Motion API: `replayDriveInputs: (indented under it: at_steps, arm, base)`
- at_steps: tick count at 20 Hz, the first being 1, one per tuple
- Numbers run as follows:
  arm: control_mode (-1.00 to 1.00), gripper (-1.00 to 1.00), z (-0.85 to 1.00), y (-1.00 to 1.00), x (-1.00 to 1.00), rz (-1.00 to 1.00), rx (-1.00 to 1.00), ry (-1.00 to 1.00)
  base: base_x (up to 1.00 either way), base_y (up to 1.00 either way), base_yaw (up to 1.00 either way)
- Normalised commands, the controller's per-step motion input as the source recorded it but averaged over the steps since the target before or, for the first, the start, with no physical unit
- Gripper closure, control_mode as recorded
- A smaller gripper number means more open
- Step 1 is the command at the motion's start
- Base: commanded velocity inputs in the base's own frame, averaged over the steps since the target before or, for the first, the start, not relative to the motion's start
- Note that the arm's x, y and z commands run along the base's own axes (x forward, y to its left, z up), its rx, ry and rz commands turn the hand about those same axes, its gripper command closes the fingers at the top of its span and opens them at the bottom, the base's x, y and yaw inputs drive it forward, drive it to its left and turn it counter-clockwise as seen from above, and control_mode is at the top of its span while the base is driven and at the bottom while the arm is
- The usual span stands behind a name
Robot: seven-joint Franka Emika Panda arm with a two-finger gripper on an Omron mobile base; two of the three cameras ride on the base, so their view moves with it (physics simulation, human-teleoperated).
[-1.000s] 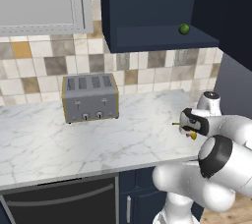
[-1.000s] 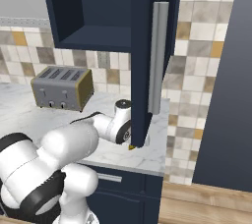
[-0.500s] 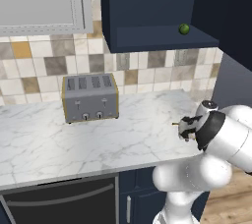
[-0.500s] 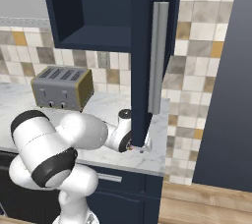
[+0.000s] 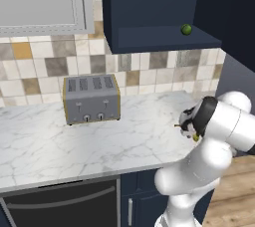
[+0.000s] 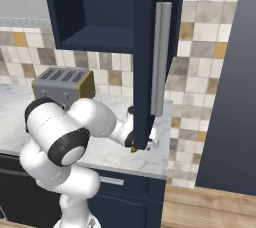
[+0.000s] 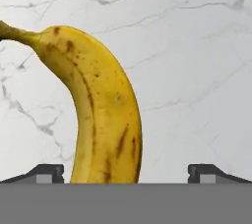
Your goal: Pick the banana, avocado from the counter and place them in the cabinet. Then close the cabinet.
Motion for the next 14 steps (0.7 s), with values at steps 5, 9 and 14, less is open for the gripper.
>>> replayDriveInputs:
  at_steps: [5,9,14]
  arm:
    - [-1.0,1.0,-0.62,0.02,0.3,0.0,0.0,0.06]
    - [-1.0,1.0,-0.67,0.0,0.0,0.0,0.01,0.05]
    - [-1.0,1.0,-0.1,0.51,-0.23,0.0,-0.02,0.0]
  base:
    - [0.0,0.0,0.0]
    - [0.0,0.0,0.0]
    - [0.0,0.0,0.0]
